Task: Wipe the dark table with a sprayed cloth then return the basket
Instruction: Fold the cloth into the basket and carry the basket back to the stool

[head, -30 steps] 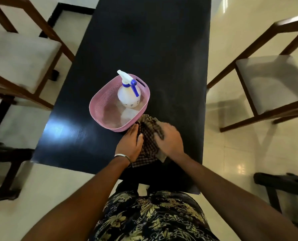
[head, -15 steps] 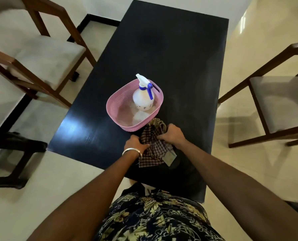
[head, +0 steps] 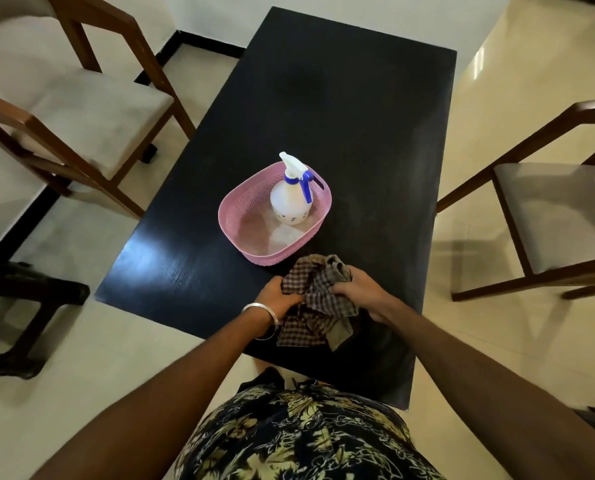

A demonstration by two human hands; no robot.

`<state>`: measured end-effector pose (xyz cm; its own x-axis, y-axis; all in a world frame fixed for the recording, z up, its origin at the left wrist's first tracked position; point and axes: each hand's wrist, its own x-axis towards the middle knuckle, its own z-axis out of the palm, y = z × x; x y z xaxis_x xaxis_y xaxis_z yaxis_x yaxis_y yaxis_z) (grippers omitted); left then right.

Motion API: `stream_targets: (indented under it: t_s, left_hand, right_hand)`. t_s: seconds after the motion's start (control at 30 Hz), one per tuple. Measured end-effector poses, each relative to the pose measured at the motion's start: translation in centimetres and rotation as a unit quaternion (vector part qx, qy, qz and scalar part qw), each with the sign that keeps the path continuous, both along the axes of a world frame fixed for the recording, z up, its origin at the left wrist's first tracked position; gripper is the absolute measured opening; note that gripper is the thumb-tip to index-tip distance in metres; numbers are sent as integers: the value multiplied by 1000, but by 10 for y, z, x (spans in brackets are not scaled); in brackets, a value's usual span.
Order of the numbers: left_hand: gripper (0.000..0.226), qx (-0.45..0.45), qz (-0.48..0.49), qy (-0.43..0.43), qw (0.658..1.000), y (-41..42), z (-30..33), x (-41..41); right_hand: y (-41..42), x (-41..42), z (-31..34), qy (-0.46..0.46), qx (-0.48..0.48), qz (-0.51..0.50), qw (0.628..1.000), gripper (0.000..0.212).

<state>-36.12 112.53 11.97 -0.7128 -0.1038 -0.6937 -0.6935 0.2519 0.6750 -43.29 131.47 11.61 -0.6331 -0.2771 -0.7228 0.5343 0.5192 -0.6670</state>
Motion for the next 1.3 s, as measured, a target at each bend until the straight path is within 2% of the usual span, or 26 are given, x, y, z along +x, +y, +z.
stream_targets:
  t_s: [0.07,0.17,0.33,0.43,0.5,0.57,0.67,0.77,0.9,0.97,1.03,1.1,1.2,1.3]
  left_hand:
    - [30,39,18,-9,999,-5,6,-1]
    - [28,93,46,-14,994,-18,16,0]
    - [23,119,13,-71,990,-32,30,9]
    - [30,211,11,-51,976,-42,48,12]
    - [32,259,30,-34,965,-48,56,12]
    - [30,240,30,-37,970,-51,55,13]
    - [28,191,40,-57,979,-56,50,14]
    - [24,193,55,-48,979,-61,55,17]
    - [31,262,82,44,960,-65,76,17]
    - [32,269,84,72,957,-67,81,12]
    - [49,223,73,67,970,-65,80,6]
    - [55,188,65,57,978,-64,77,1]
    - [48,183,66,53,980,-68,83,0]
    - [24,246,46,58,966,-80,95,-4]
  right_hand:
    - [0,1,4,-20,-32,-22,999,30]
    - [-3,3,13,3,-78,-95,992,29]
    - [-11,19,32,-36,-56,17,998,34]
    - [-10,18,48,3,-110,-29,993,41]
    - [-12,19,53,-27,-148,-86,985,47]
    - [-18,25,54,-80,-130,-84,985,44]
    - [-28,26,53,-116,-93,-35,988,23]
    - [-30,27,55,-130,-116,-66,982,21]
    - [-28,29,70,-31,-257,-143,955,32]
    - [-28,24,77,1,-303,-128,944,40]
    - [-30,21,81,20,-284,-73,956,41]
    - [-31,18,80,35,-243,-41,968,44]
    - [-27,16,88,13,-228,-38,973,46]
    - [-23,9,101,-34,-251,-41,966,38]
